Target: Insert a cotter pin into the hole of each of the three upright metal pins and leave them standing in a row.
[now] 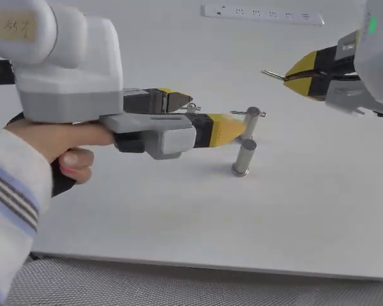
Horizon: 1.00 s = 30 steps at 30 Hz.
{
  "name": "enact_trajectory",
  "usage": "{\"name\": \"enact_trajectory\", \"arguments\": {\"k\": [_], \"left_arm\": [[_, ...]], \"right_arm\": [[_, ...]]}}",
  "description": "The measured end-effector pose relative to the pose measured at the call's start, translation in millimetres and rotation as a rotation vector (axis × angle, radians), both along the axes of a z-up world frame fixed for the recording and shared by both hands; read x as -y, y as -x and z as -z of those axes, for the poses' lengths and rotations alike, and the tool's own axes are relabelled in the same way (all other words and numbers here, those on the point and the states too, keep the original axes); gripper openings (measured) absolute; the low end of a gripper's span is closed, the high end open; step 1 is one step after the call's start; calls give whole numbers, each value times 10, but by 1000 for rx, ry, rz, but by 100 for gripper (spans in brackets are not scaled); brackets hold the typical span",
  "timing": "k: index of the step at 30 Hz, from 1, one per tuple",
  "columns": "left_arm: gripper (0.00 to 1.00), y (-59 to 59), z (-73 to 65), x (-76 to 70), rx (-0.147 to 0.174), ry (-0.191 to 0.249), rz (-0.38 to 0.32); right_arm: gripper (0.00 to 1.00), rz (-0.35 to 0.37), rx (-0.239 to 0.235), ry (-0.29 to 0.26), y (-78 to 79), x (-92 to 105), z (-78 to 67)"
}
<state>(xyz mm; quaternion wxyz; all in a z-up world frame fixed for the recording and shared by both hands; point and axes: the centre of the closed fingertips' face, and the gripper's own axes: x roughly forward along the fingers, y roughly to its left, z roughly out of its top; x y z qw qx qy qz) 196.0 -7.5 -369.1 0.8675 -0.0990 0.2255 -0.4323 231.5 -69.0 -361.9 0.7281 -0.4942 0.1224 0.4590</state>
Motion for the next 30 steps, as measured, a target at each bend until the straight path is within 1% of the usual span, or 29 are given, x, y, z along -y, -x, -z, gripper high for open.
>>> {"name": "enact_trajectory", "arguments": {"k": [1,3,4,7,8,9,10,11,13,15,18,20,23,25,27,30], "left_arm": [[55,-17,-13,12,6,1,-1],[53,-52,-37,46,2,12,2],[52,-67,-46,59,5,13,1],[48,-99,-73,117,11,6,16],[47,-100,-85,133,14,8,23],[46,-106,-107,157,13,21,29],[44,-111,-116,171,9,29,31],[42,-117,-123,183,7,36,32],[40,-125,-121,197,4,39,34],[39,-122,-106,218,-1,40,37],[33,-73,-75,241,-24,44,51],[29,-56,-49,255,-37,44,59],[24,-32,-48,281,-58,66,70],[20,-34,-52,288,-61,75,69],[15,-32,-50,296,-73,85,70],[10,-17,-46,314,-81,85,73]], "right_arm": [[0,0,2,-3,15,-21,-9],[0,-8,8,-20,68,-92,-33],[0,-12,11,-23,89,-115,-40],[0,-33,26,-17,149,-183,-34],[0,-36,21,-16,164,-197,-28],[0,-40,3,-24,202,-224,-12],[0,-42,2,-25,207,-230,-6],[0,-44,3,-22,204,-237,9],[0,-55,17,15,213,-233,72],[0,-62,10,18,235,-241,95],[0,-61,-15,13,251,-236,140],[0,-63,-23,11,267,-244,162],[0,-71,-24,11,287,-262,176],[0,-75,-28,8,306,-274,174],[0,-79,-24,9,319,-284,174],[0,-81,-19,8,327,-296,165]]}}
